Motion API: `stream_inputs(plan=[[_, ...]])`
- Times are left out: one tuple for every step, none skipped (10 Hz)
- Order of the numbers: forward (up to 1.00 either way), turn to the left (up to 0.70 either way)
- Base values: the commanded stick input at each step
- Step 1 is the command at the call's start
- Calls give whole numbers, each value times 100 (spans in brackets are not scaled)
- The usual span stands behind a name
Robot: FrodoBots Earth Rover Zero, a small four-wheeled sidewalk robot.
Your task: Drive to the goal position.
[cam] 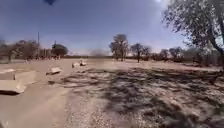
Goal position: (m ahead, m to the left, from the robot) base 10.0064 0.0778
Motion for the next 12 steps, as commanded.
stream_inputs(plan=[[100,0],[100,0],[100,0],[100,0],[100,0],[100,0],[100,0],[100,0],[100,0],[100,0],[100,0],[100,0]])
